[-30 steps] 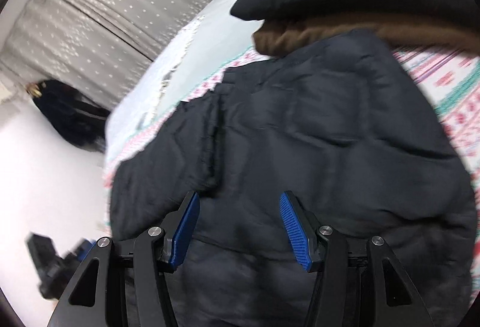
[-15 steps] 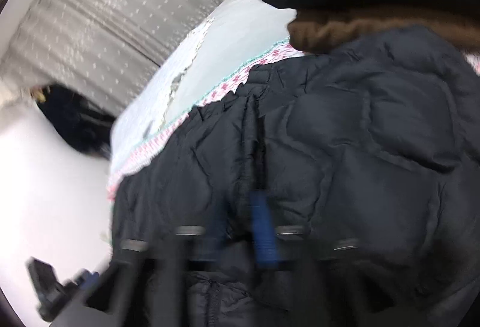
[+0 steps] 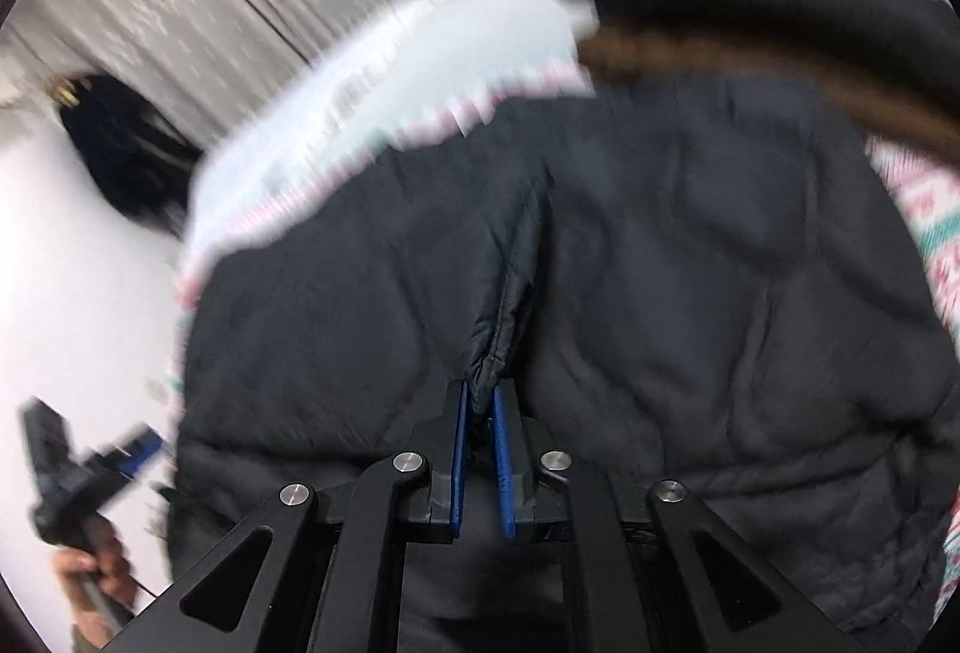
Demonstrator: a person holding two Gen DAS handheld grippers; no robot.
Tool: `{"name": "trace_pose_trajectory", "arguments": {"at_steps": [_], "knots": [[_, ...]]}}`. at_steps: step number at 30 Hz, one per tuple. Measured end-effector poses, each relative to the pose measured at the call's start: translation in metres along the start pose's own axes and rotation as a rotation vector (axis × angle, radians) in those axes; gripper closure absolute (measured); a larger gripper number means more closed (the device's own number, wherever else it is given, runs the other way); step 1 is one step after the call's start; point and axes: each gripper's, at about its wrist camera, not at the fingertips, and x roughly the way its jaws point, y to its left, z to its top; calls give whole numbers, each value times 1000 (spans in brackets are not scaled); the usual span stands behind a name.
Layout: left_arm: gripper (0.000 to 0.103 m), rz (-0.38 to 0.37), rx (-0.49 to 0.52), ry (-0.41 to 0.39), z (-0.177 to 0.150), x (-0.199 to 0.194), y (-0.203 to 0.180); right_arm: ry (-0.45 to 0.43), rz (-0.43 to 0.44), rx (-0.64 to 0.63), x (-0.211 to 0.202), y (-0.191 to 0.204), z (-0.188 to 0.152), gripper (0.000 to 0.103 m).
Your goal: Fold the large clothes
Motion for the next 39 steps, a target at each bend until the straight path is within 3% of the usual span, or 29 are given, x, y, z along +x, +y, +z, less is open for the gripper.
{"name": "trace_pose_trajectory", "arguments": {"at_steps": [2, 7, 10, 12, 17, 23, 28, 32, 34, 37, 38, 39], "knots": [[53, 7, -3, -2, 0, -1, 4, 45, -21, -15, 14, 0, -5, 92], [53, 16, -1, -31, 0, -15, 10, -8, -46, -78, -14, 8, -5, 91], [53, 1, 10, -39, -2, -26, 10, -14, -104, -104, -30, 2, -9, 91], [53, -3, 35, -53, -7, -34, 6, -66, -165, -158, -55, 2, -14, 91], [53, 2, 112, -66, -28, -51, -5, -177, -106, -199, -116, -6, -35, 77], [53, -13, 173, -32, -70, -57, -15, -110, -112, -282, -129, -15, -79, 76], [53, -53, 269, 40, -125, -47, -36, 24, -91, -362, -110, -14, -130, 76], [53, 67, 370, 35, -156, -31, -47, 121, -172, -402, -78, -26, -161, 75], [53, 74, 339, 28, -158, -35, -43, 115, -172, -404, -72, -30, -166, 75], [53, 3, 232, -1, -160, -64, -28, 74, -167, -370, -100, -27, -167, 75], [52, -21, 200, -31, -162, -80, -18, 49, -147, -366, -113, -27, -170, 72], [47, -28, 181, -55, -165, -91, -10, 7, -132, -362, -133, -28, -175, 62]]}}
